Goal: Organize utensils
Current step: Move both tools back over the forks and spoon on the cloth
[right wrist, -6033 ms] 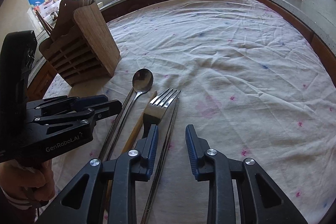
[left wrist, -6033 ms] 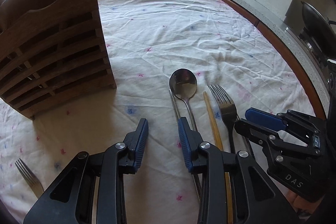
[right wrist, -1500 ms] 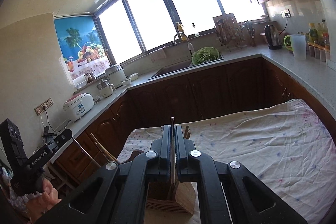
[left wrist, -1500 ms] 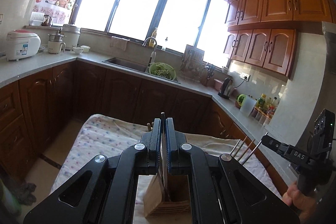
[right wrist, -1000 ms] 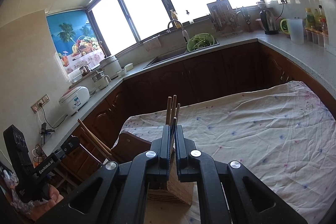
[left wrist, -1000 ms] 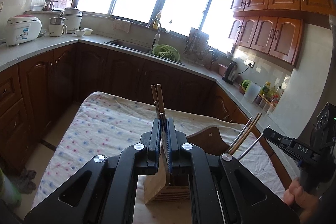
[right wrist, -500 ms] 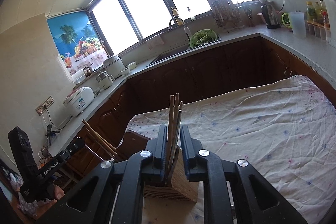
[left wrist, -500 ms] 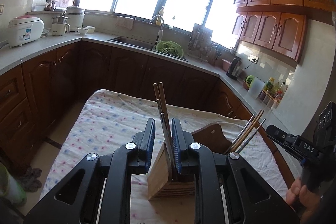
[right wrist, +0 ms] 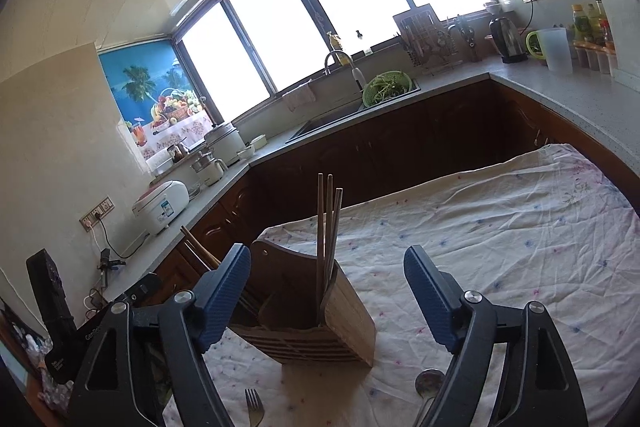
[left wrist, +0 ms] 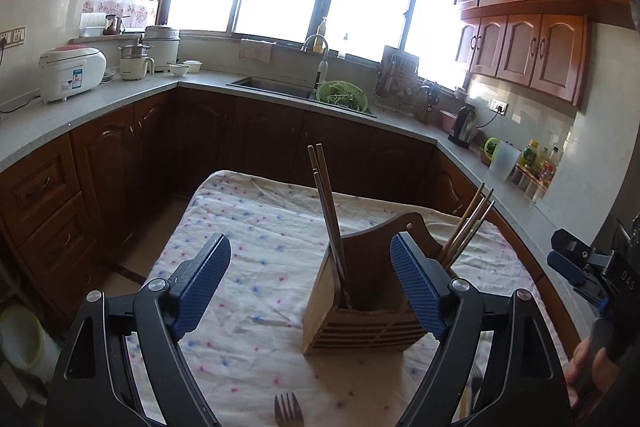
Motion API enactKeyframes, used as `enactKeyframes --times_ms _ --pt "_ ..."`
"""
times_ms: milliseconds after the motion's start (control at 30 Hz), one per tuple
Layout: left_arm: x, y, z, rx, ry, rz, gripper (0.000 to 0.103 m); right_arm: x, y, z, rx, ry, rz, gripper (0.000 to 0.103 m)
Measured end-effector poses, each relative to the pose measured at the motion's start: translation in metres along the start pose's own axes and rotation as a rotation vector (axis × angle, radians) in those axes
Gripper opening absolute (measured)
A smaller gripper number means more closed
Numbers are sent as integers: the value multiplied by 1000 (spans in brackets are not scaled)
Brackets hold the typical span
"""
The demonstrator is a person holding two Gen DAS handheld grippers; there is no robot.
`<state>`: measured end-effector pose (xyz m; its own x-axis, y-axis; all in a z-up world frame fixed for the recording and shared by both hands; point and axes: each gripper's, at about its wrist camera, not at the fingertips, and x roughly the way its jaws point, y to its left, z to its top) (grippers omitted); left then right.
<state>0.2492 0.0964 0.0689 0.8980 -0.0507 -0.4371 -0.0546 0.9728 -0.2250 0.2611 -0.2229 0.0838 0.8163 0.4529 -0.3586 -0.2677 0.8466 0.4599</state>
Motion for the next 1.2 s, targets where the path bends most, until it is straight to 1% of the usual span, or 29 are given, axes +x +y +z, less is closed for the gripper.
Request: enactKeyframes --times_ms 100,300,633,867,933,1033,1100,1200 --pt "-6 0 -6 -2 11 -4 86 -12 -7 -7 4 2 -19 87" --pt "-16 -2 -27 -19 49 -25 88 -37 -32 -25 31 20 -69 90" --pt "-16 -15 -65 -4 141 -64 88 -74 -68 -63 70 62 -154 90" --pt "-10 -29 -87 6 202 -88 88 -75 -78 -83 74 121 -177 89" --pt "-9 -32 -92 11 217 -90 88 -70 -78 -88 72 144 -175 85" --pt "-6 -33 -99 14 237 -95 88 -61 -79 -99 72 186 -175 75" --pt "-3 -34 -103 17 250 -94 88 -52 -80 -107 68 219 -181 59" --pt "2 -35 -108 21 269 -95 88 -37 -83 -118 77 272 -177 50"
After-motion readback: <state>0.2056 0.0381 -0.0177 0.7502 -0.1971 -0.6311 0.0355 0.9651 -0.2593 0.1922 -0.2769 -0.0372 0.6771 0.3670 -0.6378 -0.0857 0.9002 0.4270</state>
